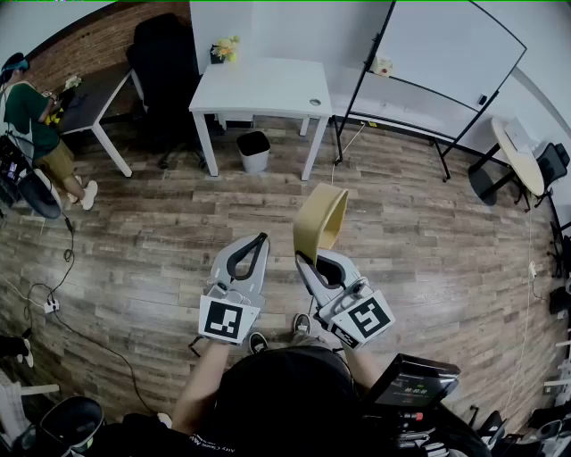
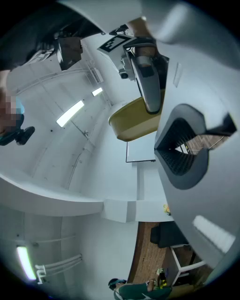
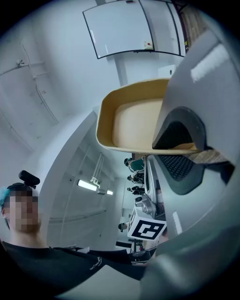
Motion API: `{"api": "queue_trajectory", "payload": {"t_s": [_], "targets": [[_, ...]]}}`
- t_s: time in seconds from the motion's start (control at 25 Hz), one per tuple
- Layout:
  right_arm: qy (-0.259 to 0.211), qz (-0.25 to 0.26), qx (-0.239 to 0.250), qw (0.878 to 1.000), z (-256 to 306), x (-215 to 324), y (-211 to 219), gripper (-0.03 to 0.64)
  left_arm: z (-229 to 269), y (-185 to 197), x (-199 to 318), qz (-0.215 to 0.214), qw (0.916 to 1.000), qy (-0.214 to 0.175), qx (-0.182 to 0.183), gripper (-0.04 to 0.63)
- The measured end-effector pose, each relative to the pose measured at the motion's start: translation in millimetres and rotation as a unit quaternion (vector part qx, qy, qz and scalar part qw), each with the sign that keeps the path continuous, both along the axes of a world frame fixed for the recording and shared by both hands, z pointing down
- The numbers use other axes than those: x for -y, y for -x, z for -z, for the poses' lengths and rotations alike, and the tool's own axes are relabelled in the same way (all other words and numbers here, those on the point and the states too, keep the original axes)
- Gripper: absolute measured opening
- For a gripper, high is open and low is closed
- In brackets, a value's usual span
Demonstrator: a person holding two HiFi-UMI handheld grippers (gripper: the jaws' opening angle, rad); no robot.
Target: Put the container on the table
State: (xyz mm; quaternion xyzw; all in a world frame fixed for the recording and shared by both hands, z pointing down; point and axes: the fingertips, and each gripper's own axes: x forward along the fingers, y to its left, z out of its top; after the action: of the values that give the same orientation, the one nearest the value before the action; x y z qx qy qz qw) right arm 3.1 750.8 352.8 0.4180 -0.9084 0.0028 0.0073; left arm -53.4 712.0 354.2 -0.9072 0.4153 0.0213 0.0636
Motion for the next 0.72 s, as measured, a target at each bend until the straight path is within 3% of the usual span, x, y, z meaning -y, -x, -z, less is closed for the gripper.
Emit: {"api": "queue_trajectory", "payload": {"t_s": [0.72], "targets": [[0.006,-0.018,0.015,1.0,-7,6,34,0.034,-9,40,3,0.001,0.9998,0.017,-0.013,-0.003]]}}
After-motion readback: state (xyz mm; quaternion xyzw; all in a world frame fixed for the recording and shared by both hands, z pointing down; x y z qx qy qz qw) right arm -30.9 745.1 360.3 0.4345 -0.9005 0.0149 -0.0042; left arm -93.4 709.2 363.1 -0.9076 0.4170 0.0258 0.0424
